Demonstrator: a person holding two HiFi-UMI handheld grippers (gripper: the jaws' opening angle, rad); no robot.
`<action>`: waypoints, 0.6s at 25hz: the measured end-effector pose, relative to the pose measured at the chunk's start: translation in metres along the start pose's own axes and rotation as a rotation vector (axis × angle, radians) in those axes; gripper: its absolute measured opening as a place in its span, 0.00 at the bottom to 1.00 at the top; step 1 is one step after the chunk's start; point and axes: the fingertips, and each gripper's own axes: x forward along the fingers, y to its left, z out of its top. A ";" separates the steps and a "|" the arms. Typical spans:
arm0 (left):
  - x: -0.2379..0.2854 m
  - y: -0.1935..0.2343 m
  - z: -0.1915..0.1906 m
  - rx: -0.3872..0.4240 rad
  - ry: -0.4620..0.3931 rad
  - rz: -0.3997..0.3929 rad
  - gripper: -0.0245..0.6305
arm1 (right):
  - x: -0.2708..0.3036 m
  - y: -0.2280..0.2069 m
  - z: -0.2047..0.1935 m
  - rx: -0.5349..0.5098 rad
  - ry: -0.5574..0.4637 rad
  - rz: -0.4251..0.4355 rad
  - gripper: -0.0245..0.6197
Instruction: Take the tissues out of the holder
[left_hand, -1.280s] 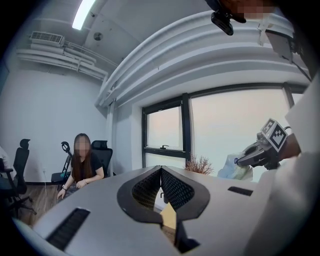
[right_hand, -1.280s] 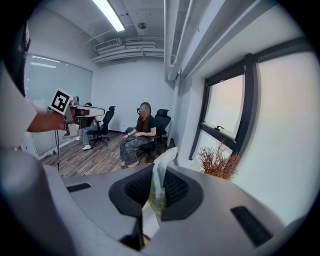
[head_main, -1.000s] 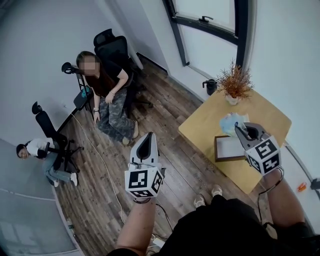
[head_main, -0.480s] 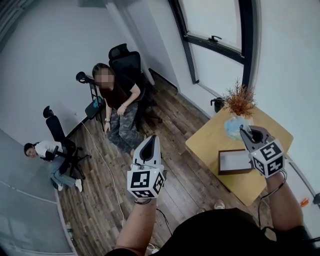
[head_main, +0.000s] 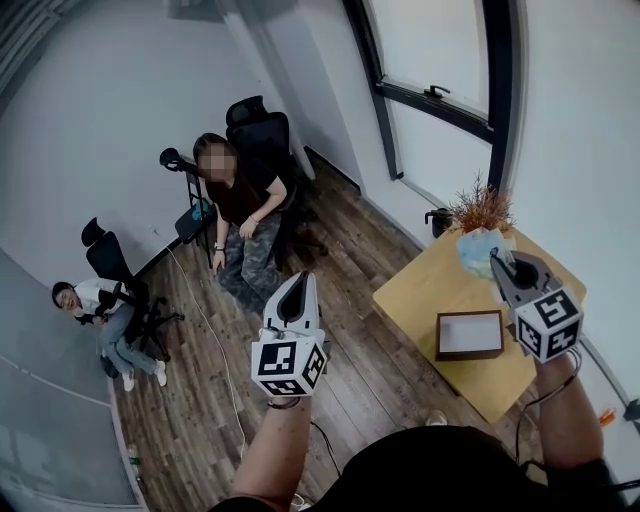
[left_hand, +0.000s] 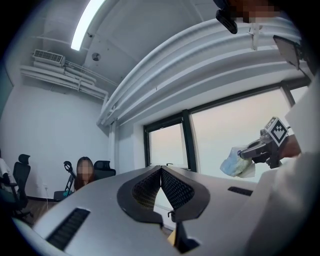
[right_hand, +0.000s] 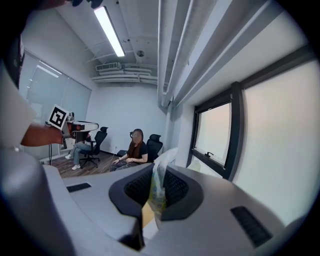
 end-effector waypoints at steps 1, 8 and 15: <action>0.000 -0.001 0.000 0.000 -0.004 -0.002 0.05 | -0.001 0.001 0.002 0.003 -0.010 0.001 0.08; 0.007 -0.007 -0.003 -0.003 -0.022 -0.020 0.05 | -0.001 0.001 0.007 -0.007 -0.027 0.002 0.08; 0.011 -0.005 -0.005 -0.002 -0.028 -0.019 0.05 | 0.001 -0.002 0.004 -0.009 -0.025 -0.013 0.08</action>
